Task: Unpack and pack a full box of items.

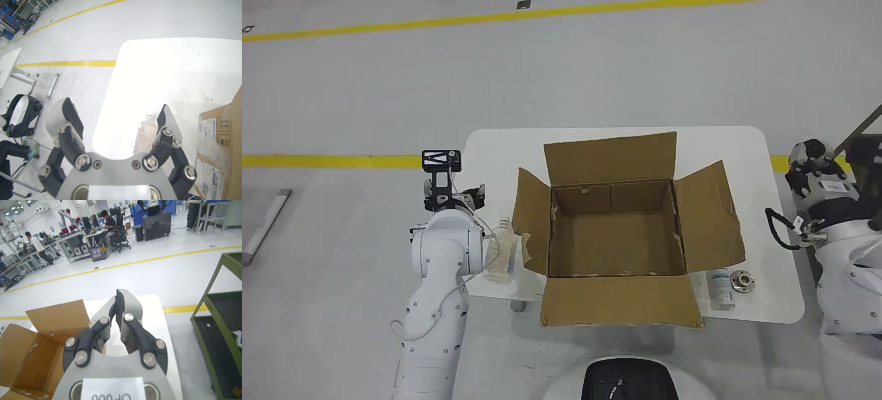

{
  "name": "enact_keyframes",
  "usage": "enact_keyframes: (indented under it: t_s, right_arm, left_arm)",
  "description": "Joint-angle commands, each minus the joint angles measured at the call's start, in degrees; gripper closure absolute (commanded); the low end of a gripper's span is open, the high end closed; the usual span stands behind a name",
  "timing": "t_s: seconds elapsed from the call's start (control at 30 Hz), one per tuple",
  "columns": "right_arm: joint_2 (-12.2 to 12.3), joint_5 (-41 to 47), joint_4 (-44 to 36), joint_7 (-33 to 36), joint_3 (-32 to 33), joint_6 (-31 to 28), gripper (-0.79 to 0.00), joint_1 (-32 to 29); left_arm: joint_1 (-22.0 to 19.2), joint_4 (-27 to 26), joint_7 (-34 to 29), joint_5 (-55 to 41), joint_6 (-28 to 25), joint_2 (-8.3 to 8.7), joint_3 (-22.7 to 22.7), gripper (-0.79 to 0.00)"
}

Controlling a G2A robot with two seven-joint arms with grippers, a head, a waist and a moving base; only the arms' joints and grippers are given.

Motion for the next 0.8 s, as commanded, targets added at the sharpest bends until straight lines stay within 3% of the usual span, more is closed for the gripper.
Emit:
enact_keyframes:
  t_s: [0.0,0.2,0.3,0.37,0.5,0.63,0.77]
  right_arm:
    - [0.02,-0.71,-0.02,0.05,-0.05,0.05,0.0,0.0]
    - [0.02,-0.71,-0.02,0.05,-0.05,0.05,0.0,0.0]
    - [0.02,-0.71,-0.02,0.05,-0.05,0.05,0.0,0.0]
    - [0.02,-0.71,-0.02,0.05,-0.05,0.05,0.0,0.0]
    - [0.02,-0.71,-0.02,0.05,-0.05,0.05,0.0,0.0]
    - [0.02,-0.71,-0.02,0.05,-0.05,0.05,0.0,0.0]
    - [0.02,-0.71,-0.02,0.05,-0.05,0.05,0.0,0.0]
  left_arm:
    - [0.0,0.0,0.0,0.0,0.0,0.0,0.0,-0.785]
    - [0.0,0.0,0.0,0.0,0.0,0.0,0.0,-0.785]
    - [1.19,-0.87,1.76,-2.8,-3.57,0.07,-0.78,-0.785]
    - [1.49,-1.5,-1.45,-8.0,-7.26,0.08,-1.88,-0.785]
    - [2.73,-0.86,-6.33,-3.23,-14.84,0.74,-1.67,-0.785]
    - [2.63,1.83,-14.58,-1.81,-19.24,0.92,-1.22,-0.785]
    - [1.18,4.86,-21.8,-5.36,-20.24,0.73,-1.55,-0.785]
